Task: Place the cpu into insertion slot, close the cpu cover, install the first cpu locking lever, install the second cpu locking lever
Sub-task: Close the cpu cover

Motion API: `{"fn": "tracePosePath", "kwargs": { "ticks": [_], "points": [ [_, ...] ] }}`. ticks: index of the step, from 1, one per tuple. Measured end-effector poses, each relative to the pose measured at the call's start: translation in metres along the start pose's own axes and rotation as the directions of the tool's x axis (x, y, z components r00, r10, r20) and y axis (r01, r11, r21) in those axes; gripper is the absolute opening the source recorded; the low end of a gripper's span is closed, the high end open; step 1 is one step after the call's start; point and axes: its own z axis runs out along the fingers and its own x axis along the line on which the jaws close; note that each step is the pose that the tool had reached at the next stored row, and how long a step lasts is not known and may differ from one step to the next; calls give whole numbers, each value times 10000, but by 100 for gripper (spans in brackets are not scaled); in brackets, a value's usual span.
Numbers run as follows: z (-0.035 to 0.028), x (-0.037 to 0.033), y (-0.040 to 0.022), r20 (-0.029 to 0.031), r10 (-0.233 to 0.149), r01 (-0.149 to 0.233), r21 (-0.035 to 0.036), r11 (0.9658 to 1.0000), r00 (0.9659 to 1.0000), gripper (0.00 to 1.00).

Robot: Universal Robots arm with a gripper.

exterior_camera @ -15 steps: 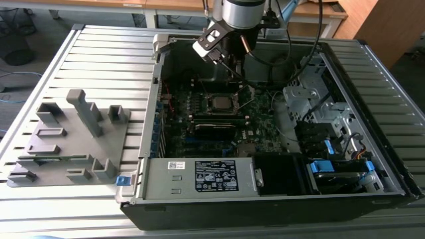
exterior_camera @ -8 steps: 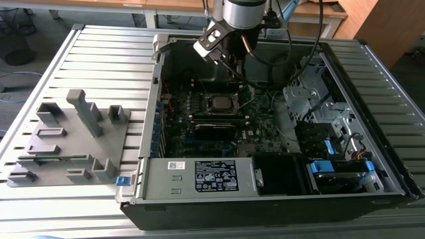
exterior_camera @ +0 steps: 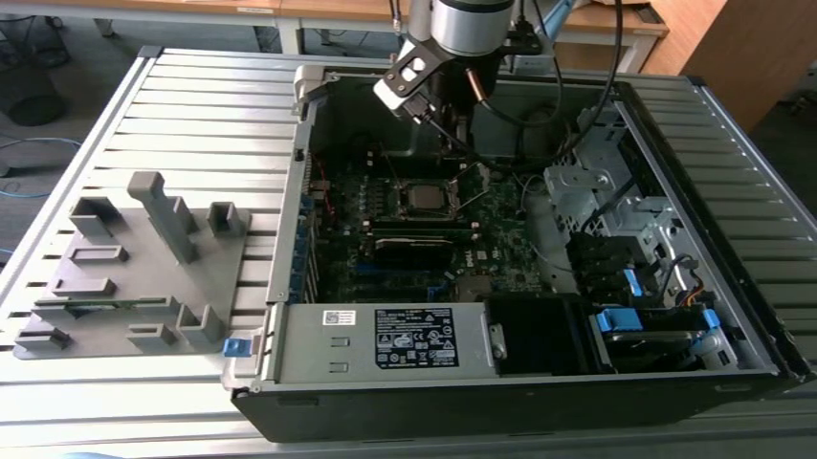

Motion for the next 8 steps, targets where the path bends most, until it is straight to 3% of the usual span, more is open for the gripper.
{"fn": "tracePosePath", "kwargs": {
  "ticks": [8],
  "points": [
    [1, 0, 17, 0, 1, -1, 1, 10000, 10000, 11]
  ]
}}
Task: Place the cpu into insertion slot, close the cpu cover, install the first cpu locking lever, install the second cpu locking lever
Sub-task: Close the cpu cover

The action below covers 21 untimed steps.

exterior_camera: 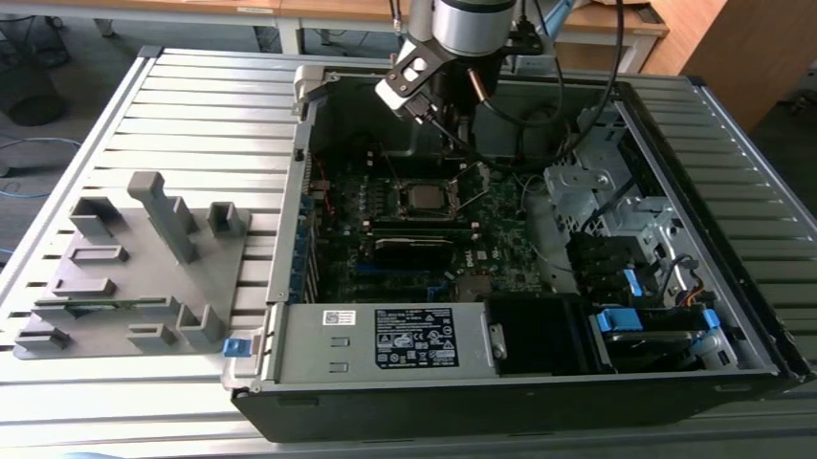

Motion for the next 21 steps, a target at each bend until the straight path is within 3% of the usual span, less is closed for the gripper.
{"fn": "tracePosePath", "kwargs": {
  "ticks": [12, 16, 21],
  "points": [
    [1, 0, 20, 0, 0, 0, 0, 10000, 10000, 11],
    [6, 0, 77, 0, 0, 0, 0, 10000, 10000, 11],
    [13, 1, 200, -1, 0, 0, 0, 10000, 10000, 11]
  ]
}}
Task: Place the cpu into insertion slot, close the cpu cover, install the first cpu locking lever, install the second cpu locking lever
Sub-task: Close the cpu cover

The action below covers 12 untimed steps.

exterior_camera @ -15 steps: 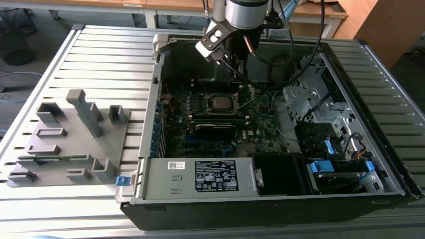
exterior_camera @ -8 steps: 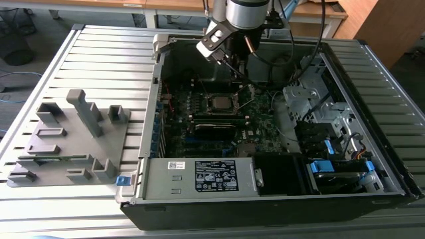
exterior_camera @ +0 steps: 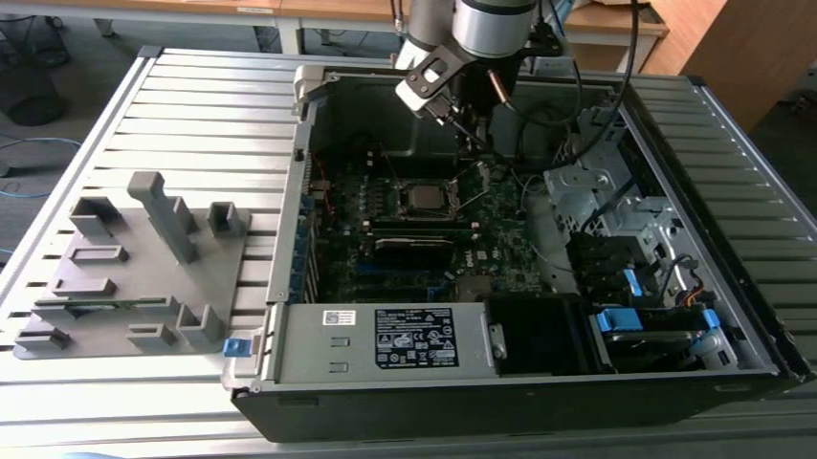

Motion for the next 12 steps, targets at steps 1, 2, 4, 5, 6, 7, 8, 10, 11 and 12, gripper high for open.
{"fn": "tracePosePath", "kwargs": {
  "ticks": [1, 2, 4, 5, 6, 7, 8, 10, 11, 12],
  "points": [
    [1, 0, 19, 1, -1, 1, 0, 10000, 10000, 11],
    [2, 0, 43, 1, 0, 0, 0, 10000, 10000, 11],
    [3, 0, 51, 1, -1, 1, 0, 10000, 10000, 11],
    [3, 0, 52, 1, 0, 0, 0, 10000, 10000, 11],
    [3, 0, 52, 1, 1, -1, 0, 10000, 10000, 11],
    [2, 0, 52, 1, 1, -1, 0, 10000, 10000, 11],
    [2, 1, 52, 1, 1, -1, 0, 10000, 10000, 11],
    [2, 1, 53, -1, 0, 0, -1, 10000, 10000, 11],
    [1, 0, 53, 0, 0, 0, 0, 10000, 10000, 11],
    [1, 0, 52, 0, 0, 0, 0, 10000, 10000, 11]
  ]
}}
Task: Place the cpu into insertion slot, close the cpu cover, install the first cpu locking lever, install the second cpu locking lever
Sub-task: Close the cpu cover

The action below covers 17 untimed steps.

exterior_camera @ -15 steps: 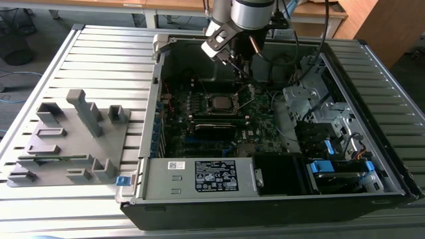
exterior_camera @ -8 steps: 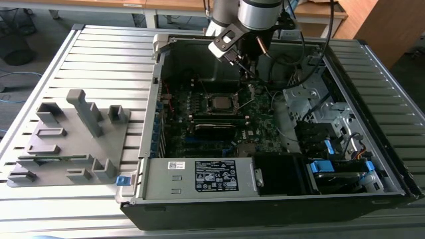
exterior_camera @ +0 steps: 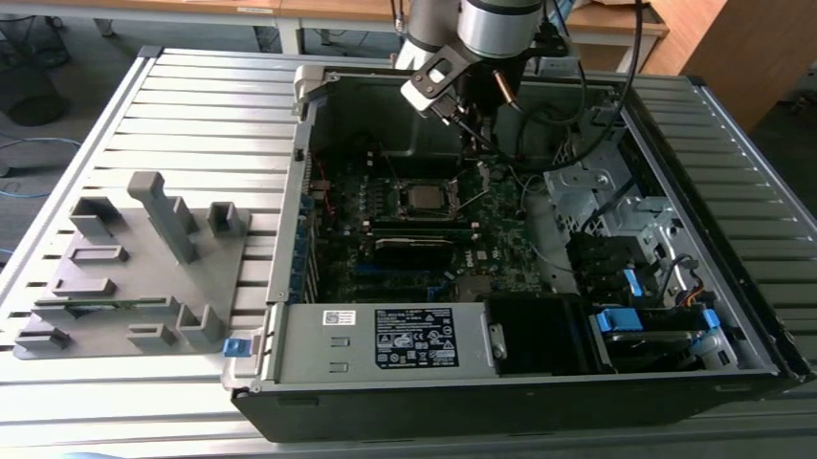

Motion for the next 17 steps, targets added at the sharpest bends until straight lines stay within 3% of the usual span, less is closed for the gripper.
{"fn": "tracePosePath", "kwargs": {
  "ticks": [6, 17],
  "points": [
    [2, 0, 45, 1, -1, 1, 1, 10000, 10000, 11],
    [12, 1, 225, 0, 0, 0, 0, 10000, 10000, 11]
  ]
}}
